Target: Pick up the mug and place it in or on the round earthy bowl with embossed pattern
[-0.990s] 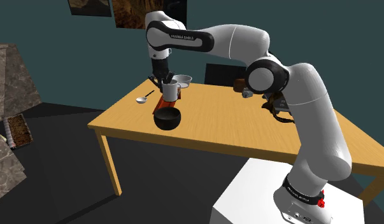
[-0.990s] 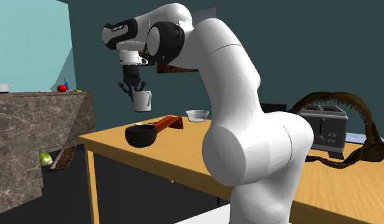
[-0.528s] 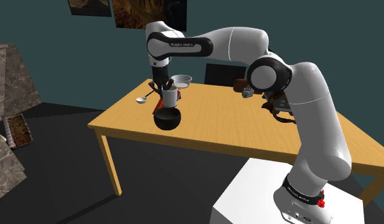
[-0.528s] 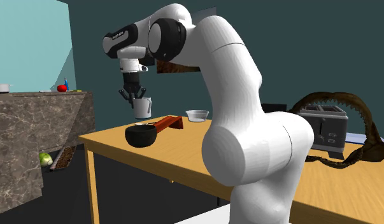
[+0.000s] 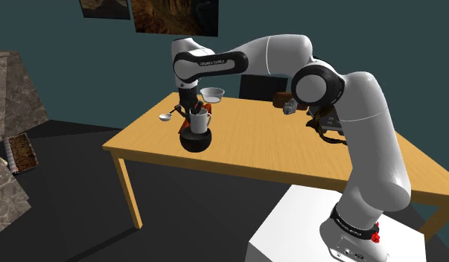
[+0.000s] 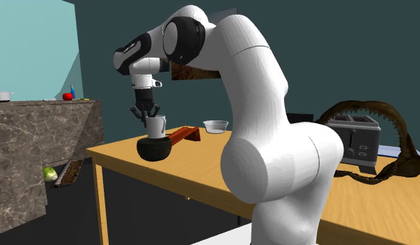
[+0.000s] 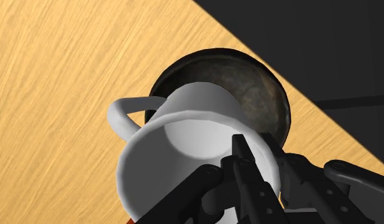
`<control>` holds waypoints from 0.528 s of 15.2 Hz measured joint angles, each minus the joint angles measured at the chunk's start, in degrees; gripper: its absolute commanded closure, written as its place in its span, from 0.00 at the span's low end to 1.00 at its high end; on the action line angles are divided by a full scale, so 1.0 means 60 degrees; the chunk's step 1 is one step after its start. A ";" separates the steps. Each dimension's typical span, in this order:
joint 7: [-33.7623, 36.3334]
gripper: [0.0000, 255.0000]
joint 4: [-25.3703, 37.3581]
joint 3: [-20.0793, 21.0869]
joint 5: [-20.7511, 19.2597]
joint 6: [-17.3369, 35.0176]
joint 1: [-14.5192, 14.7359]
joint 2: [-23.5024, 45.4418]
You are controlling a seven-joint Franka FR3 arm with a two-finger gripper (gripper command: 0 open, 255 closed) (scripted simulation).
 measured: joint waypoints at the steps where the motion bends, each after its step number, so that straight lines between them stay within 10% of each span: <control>1: 0.0008 1.00 -0.0057 0.0000 -0.0001 0.0064 0.0001 0.0007; 6: 0.0007 1.00 -0.0066 -0.0001 -0.0002 0.0108 -0.0001 0.0037; 7: 0.0007 0.00 -0.0067 -0.0001 -0.0002 0.0109 -0.0001 0.0037; 8: 0.0007 0.00 -0.0066 -0.0001 -0.0003 0.0110 -0.0001 0.0037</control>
